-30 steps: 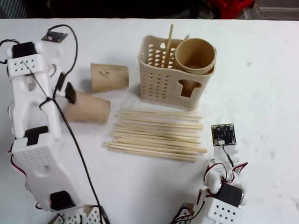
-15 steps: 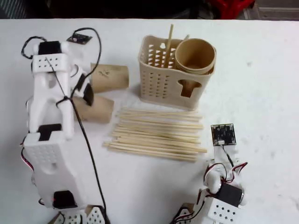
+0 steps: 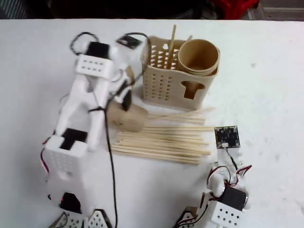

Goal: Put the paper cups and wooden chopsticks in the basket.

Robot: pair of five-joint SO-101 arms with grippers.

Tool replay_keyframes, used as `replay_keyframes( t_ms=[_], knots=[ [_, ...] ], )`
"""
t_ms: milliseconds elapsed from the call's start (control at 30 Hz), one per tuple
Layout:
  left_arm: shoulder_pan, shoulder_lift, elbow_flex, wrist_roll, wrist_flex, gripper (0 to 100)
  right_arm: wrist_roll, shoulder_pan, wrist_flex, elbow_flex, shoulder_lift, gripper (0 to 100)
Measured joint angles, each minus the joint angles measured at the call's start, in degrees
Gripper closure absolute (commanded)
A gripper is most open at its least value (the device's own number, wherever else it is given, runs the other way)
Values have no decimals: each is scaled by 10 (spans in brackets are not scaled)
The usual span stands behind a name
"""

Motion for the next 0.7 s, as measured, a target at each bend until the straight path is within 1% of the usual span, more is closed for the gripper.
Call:
replay_keyframes(
  t_ms=[133, 167, 333, 433, 700],
  knots=[
    [57, 0, 1, 22, 2, 762, 0, 0, 0, 0, 0, 964],
    [69, 0, 1, 25, 2, 779, 0, 0, 0, 0, 0, 964],
    [105, 0, 1, 40, 2, 927, 0, 0, 0, 0, 0, 964],
    [118, 0, 1, 41, 2, 980, 0, 0, 0, 0, 0, 964],
    [117, -6, 1, 41, 3, 977, 0, 0, 0, 0, 0, 964]
  ],
)
